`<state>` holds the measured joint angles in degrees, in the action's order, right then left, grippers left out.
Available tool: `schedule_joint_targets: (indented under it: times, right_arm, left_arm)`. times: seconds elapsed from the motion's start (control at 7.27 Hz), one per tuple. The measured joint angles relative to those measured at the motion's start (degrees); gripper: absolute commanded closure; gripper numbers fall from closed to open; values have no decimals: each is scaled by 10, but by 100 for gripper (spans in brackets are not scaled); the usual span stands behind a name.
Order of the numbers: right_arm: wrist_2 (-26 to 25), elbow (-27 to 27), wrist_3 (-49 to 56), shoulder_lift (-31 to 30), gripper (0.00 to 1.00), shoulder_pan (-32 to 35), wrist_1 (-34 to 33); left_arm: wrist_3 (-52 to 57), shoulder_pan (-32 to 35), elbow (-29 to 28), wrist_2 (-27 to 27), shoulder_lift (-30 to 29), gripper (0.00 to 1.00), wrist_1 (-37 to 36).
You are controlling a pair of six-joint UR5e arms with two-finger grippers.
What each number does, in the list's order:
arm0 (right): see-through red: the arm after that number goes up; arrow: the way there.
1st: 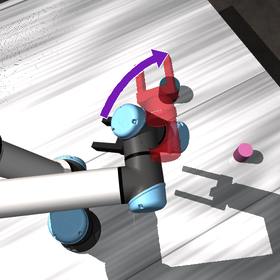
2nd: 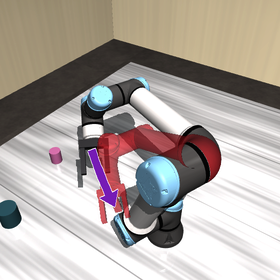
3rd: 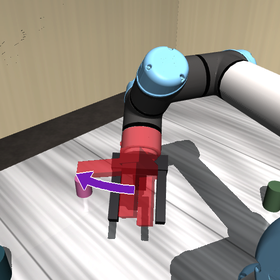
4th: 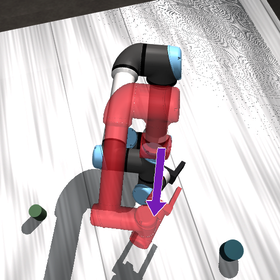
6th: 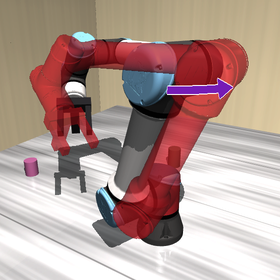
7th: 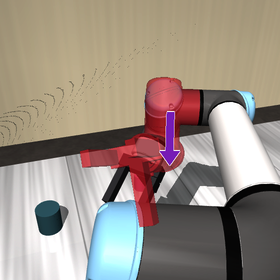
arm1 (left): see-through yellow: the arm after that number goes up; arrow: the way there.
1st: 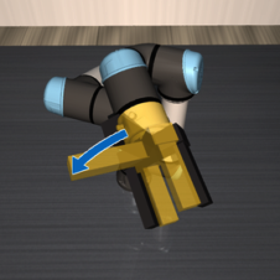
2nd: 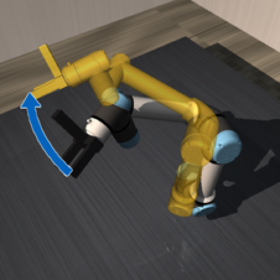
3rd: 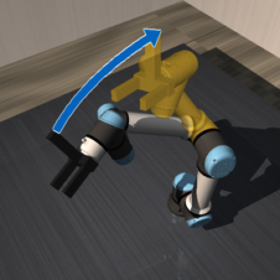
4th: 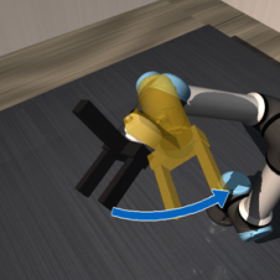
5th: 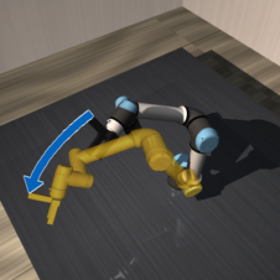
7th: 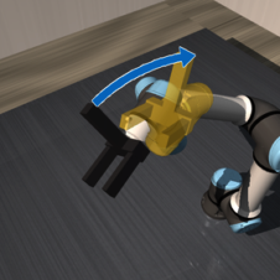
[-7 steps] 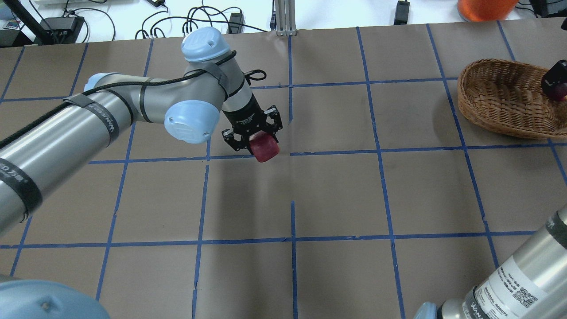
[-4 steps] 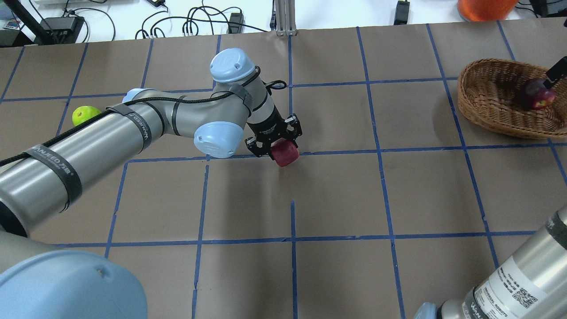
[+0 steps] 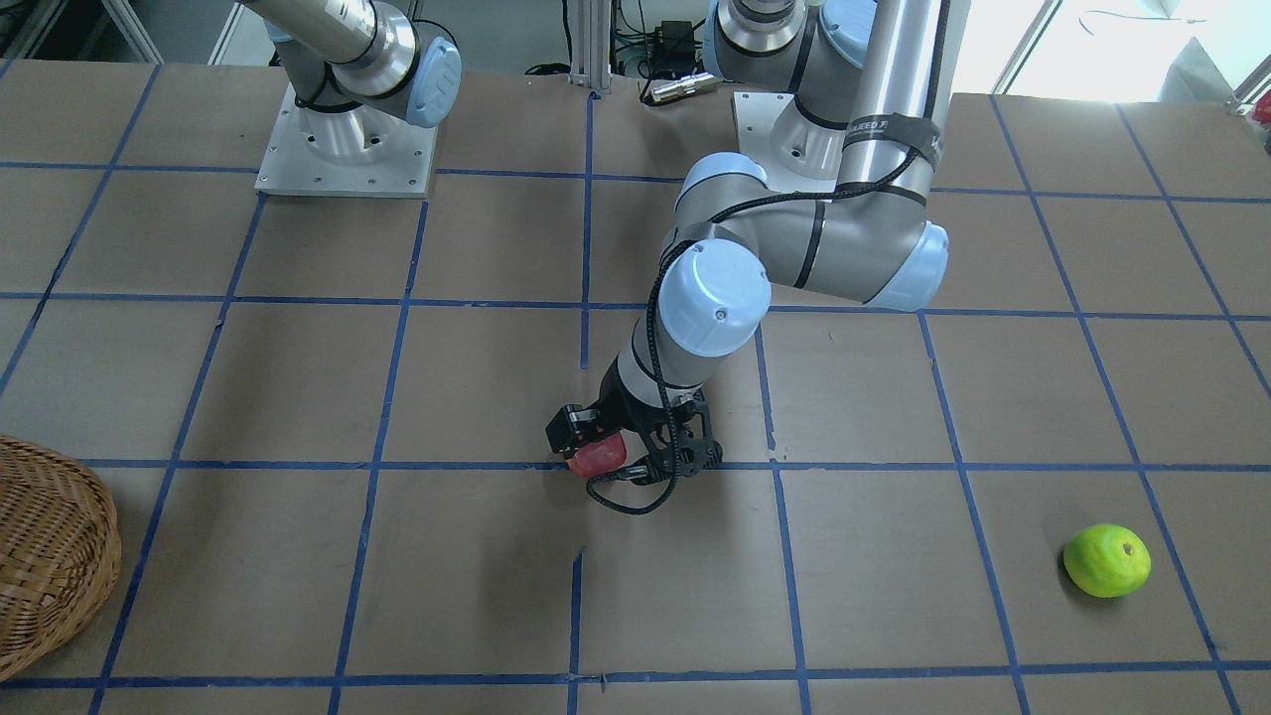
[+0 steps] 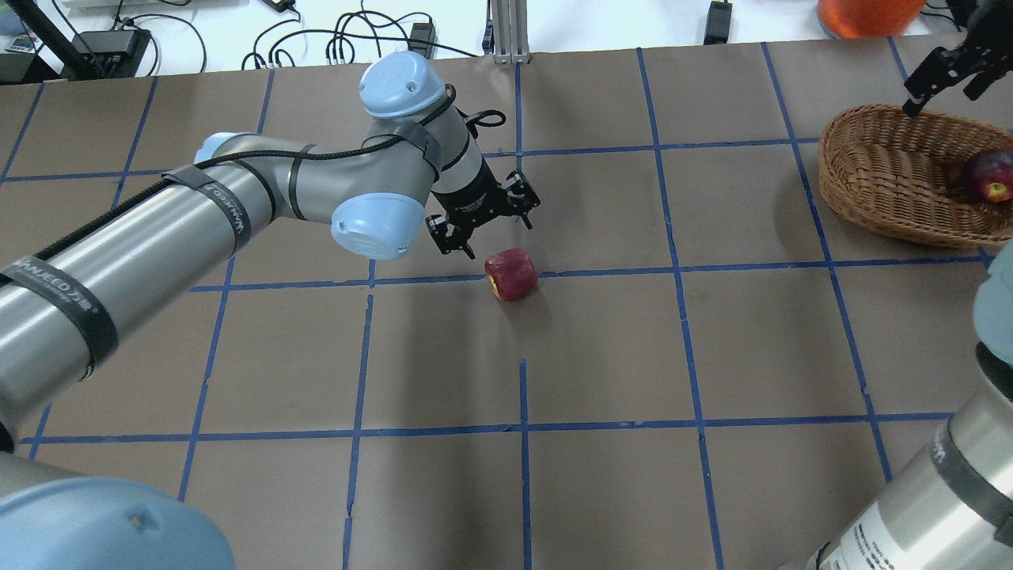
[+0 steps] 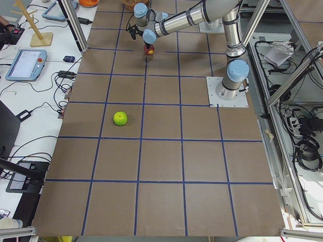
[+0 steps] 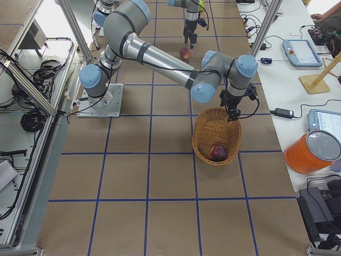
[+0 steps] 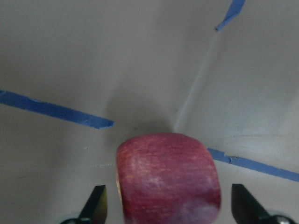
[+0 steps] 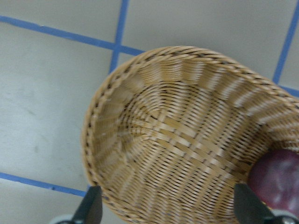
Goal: Put all apples into basket
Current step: 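Set the pink apple at center and open left gripper while right withdraws, then grasp the pink apple with the right gripper while left reaches the green apple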
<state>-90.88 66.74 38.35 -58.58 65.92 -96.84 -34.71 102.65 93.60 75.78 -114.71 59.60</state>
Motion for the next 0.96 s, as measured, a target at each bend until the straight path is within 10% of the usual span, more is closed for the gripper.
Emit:
schedule_joint_targets:
  times: [0.41,0.96]
  right_arm:
    - [0,13,-84,-23,0,162,31]
    - [0,48,-280,-19,0,410,21]
  left_arm:
    - [174,-122,-51,37,52,0,182]
    - [469,-287,-62,160,43,0,174]
